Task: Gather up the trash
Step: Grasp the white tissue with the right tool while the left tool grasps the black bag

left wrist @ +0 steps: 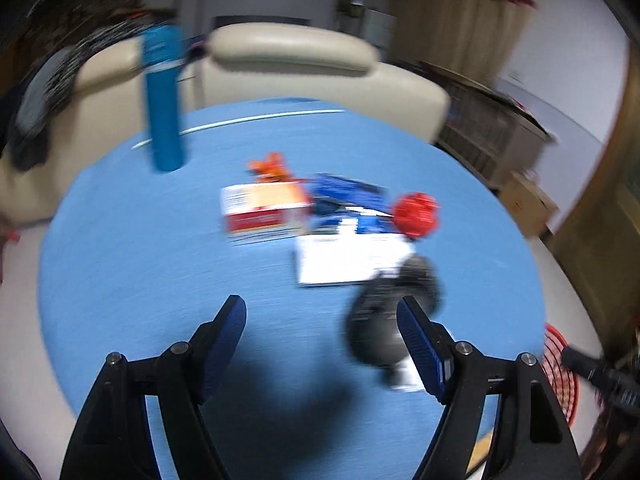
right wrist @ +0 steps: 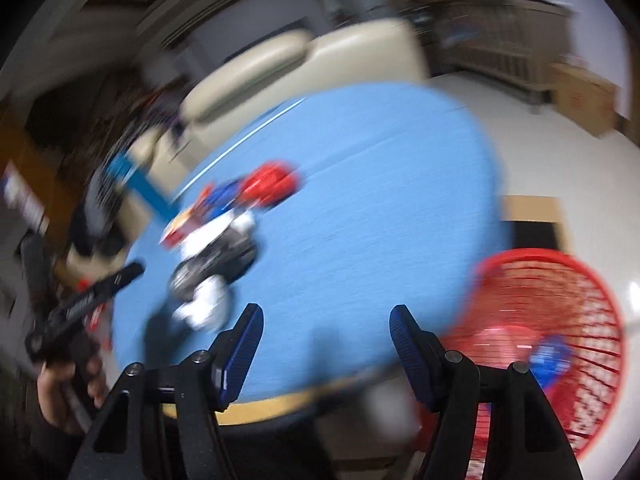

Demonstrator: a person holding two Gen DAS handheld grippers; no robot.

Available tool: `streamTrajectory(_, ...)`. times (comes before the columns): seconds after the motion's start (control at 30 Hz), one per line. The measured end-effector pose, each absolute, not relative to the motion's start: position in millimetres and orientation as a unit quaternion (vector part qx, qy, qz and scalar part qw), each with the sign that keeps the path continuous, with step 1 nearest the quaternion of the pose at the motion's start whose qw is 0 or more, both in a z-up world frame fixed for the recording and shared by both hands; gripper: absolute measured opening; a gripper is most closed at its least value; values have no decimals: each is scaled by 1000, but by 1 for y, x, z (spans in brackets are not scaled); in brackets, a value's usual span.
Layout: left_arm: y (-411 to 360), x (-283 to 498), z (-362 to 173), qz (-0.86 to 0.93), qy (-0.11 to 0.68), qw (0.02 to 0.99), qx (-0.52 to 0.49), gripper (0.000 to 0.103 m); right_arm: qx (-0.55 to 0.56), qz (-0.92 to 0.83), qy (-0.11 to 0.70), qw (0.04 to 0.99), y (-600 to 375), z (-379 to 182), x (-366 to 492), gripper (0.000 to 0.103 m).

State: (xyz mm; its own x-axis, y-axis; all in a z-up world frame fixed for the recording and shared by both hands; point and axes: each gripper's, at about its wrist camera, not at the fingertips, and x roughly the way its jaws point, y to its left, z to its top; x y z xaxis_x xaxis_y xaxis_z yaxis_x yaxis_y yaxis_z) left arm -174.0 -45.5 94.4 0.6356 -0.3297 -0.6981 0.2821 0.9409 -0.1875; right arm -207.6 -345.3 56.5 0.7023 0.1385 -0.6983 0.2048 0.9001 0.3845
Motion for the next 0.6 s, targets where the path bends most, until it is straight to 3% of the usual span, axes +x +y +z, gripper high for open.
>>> streamTrajectory(0.17, -8, -164, 81, -141, 399, 904, -65, 78, 169, 44, 417, 892, -275, 38, -156, 69)
streamTrajectory(0.43, 14, -161, 72, -144, 404, 899, -92, 78, 160, 59, 439, 883, -245, 17, -114, 68)
streamTrajectory(0.47, 13, -160, 72, -149, 405, 897, -95, 78, 161, 60, 442, 880, -246, 14, -111, 65)
streamTrajectory(0.53, 9, -160, 73, -156, 406, 896, -92, 78, 170, 71, 451, 873, -244, 9, -101, 37)
streamTrajectory(0.57, 6, -160, 74, -162, 405, 895, -89, 78, 171, 74, 451, 873, -242, 7, -98, 37)
streamTrajectory(0.6, 3, -159, 75, -168, 405, 895, -87, 78, 170, 80, 451, 872, -239, 6, -94, 31)
